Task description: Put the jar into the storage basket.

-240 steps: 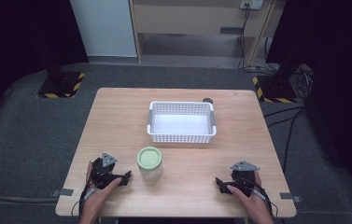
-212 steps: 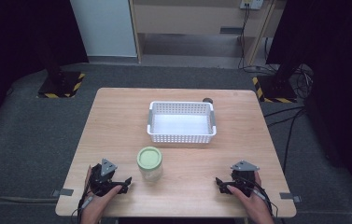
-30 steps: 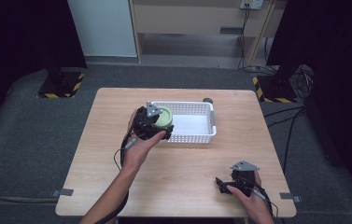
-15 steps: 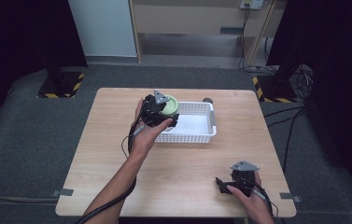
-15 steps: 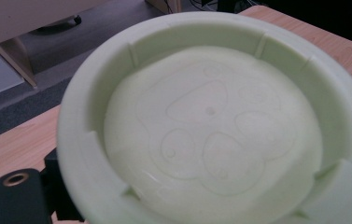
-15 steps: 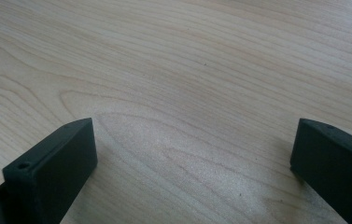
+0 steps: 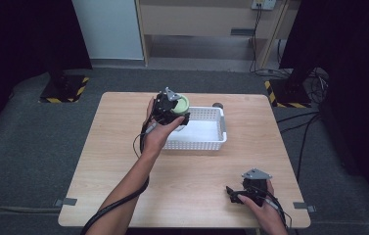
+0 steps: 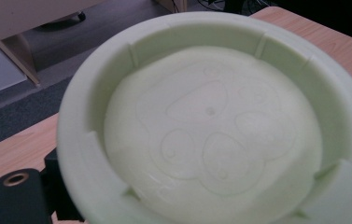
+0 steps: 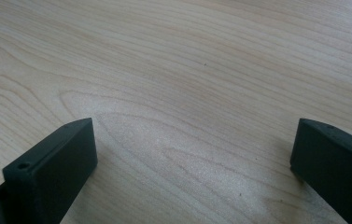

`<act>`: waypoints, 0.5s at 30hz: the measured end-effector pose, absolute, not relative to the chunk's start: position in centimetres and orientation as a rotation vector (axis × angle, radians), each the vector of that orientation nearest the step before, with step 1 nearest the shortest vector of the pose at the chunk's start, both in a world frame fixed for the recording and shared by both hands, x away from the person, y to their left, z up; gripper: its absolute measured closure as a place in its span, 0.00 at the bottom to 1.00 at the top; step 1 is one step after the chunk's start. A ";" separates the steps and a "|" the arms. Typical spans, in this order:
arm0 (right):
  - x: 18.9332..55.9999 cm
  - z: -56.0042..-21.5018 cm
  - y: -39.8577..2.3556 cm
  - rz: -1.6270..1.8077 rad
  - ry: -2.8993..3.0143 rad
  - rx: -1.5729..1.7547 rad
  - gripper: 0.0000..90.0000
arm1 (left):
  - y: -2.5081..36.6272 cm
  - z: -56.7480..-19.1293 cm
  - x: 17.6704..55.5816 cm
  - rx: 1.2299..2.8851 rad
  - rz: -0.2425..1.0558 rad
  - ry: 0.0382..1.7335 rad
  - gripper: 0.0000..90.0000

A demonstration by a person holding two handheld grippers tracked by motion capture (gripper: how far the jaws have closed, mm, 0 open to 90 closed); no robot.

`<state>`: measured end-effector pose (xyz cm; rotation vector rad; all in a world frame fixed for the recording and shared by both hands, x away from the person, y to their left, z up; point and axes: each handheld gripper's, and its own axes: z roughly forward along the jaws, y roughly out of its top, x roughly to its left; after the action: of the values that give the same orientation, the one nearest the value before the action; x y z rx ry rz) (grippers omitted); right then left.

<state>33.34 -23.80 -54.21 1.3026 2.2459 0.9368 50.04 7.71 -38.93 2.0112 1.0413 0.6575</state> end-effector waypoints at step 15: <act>33.3 -54.2 -23.8 0.937 2.245 1.304 0.00 | 7.6 -40.5 51.7 2.012 0.666 1.090 0.11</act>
<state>33.34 -23.79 -54.22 1.3041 2.2452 0.9372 51.74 7.64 -40.54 2.0125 1.0900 0.6664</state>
